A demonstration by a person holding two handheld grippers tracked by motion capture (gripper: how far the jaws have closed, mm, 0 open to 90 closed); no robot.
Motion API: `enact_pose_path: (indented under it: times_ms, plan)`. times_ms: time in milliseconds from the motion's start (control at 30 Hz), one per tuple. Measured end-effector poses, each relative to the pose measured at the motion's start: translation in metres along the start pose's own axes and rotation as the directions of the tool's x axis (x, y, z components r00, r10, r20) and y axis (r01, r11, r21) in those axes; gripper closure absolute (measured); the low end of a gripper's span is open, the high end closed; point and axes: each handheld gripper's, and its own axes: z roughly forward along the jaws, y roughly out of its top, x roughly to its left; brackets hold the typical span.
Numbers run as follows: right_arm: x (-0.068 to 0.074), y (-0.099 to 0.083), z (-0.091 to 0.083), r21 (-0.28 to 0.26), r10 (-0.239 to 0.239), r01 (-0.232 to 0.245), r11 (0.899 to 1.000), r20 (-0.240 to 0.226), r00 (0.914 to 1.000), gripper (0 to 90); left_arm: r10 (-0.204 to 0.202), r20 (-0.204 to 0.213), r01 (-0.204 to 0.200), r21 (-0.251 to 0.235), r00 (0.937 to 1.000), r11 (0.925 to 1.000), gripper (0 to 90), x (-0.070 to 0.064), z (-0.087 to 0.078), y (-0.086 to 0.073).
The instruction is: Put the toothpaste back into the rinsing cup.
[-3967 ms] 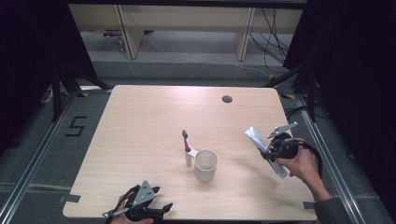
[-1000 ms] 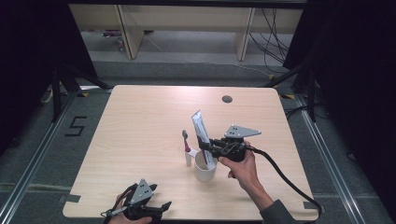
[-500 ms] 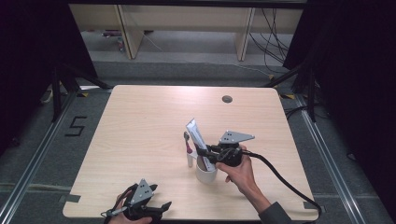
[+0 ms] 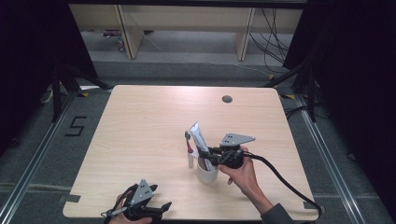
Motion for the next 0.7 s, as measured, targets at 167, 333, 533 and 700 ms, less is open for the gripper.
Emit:
enact_pose_path:
  times_ms: [167,333,533,700]
  plan:
    - [0.0002,-0.0026,-0.002,0.035,-0.014,0.014,0.999,0.002,0.9999,76.4,0.006,-0.003,-0.006,0.005,1.0,1.0,22.0,0.0,-0.0008,0.0003]
    - [0.0027,-0.0042,-0.0021,0.053,-0.016,0.016,0.998,-0.002,0.9999,76.3,0.008,-0.002,-0.008,0.004,1.0,1.0,22.0,0.0,-0.0009,0.0003]
    - [0.0042,-0.0058,-0.0037,0.057,-0.014,0.014,0.998,0.008,0.9999,75.2,0.02,-0.005,-0.02,0.014,0.9998,0.9997,22.1,0.0006,-0.0016,0.0003]
    - [0.0024,-0.0069,-0.0061,0.053,-0.006,0.007,0.999,-0.011,0.9999,74.3,0.021,-0.004,-0.021,0.014,0.9998,0.9997,22.1,0.0004,-0.0014,0.0003]
